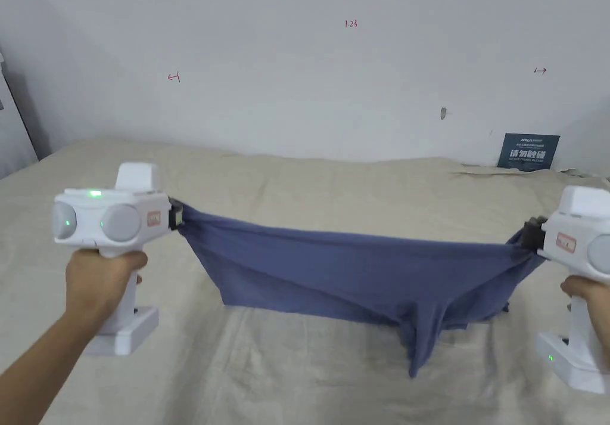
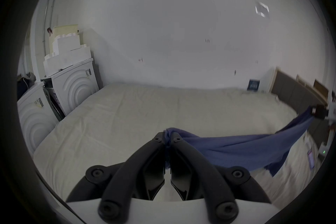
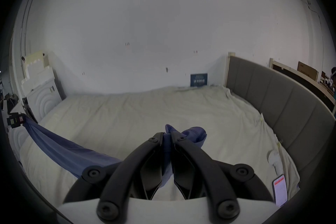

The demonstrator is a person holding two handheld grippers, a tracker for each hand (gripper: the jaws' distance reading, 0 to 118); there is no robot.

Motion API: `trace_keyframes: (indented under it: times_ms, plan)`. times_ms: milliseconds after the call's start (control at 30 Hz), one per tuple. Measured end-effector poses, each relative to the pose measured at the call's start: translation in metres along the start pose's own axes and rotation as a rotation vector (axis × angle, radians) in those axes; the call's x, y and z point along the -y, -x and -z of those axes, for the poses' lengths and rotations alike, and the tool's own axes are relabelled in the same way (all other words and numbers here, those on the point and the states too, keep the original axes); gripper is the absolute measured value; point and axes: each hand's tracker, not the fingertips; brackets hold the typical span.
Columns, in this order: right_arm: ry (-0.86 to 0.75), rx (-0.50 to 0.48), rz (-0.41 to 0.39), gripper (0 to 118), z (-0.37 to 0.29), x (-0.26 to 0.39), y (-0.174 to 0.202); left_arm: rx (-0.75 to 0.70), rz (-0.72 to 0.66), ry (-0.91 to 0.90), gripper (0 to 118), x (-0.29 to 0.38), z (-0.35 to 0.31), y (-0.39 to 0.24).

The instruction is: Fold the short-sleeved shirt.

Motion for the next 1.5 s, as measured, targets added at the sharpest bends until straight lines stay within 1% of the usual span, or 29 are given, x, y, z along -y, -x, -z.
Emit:
trace_keyframes:
  times_ms: [267,400,533,633,700,800,1000,1100,1200,1300,1333,1367,1400,1433,1467,1500]
  plan:
    - [0.055,0.033,-0.048,5,-0.034,0.091,-0.002,0.016,-0.010,0.087,1,0.097,-0.024,-0.002]
    - [0.090,0.029,-0.088,5,-0.062,0.132,-0.001,0.029,-0.062,0.149,1,0.146,-0.035,0.004]
    - [0.125,0.027,-0.108,5,-0.100,0.168,0.009,0.021,-0.043,0.200,1,0.192,-0.055,0.010]
    - [0.150,0.034,-0.152,6,-0.123,0.195,0.014,0.012,-0.051,0.230,1,0.220,-0.076,0.016]
    - [0.173,0.032,-0.174,6,-0.137,0.213,0.017,0.002,-0.013,0.255,1,0.238,-0.091,0.018]
    - [0.198,0.033,-0.191,6,-0.154,0.234,0.018,0.000,0.007,0.289,1,0.261,-0.110,0.026]
    - [0.279,0.020,-0.158,6,-0.172,0.268,0.020,-0.018,0.016,0.364,1,0.298,-0.131,0.036]
    - [0.315,0.032,-0.151,6,-0.165,0.278,0.018,-0.026,-0.005,0.382,1,0.305,-0.127,0.035]
    - [0.369,0.043,-0.113,6,-0.150,0.286,0.013,-0.047,-0.011,0.425,2,0.310,-0.114,0.031]
    - [0.398,0.046,-0.105,6,-0.144,0.290,0.013,-0.055,-0.045,0.461,2,0.317,-0.103,0.031]
    - [0.396,0.045,-0.107,7,-0.145,0.289,0.013,-0.054,-0.057,0.469,4,0.317,-0.101,0.031]
    - [0.397,0.043,-0.108,9,-0.148,0.285,0.014,-0.053,-0.061,0.471,12,0.316,-0.103,0.030]
    - [0.388,0.046,-0.101,14,-0.154,0.279,0.015,-0.055,-0.066,0.463,21,0.314,-0.105,0.029]
    - [0.370,0.041,-0.091,31,-0.158,0.274,0.016,-0.058,-0.065,0.452,43,0.311,-0.107,0.027]
    - [0.355,0.022,-0.086,51,-0.161,0.268,0.016,-0.056,-0.061,0.450,66,0.306,-0.108,0.025]
    - [0.340,0.019,-0.088,74,-0.163,0.260,0.016,-0.050,-0.055,0.444,84,0.299,-0.112,0.022]
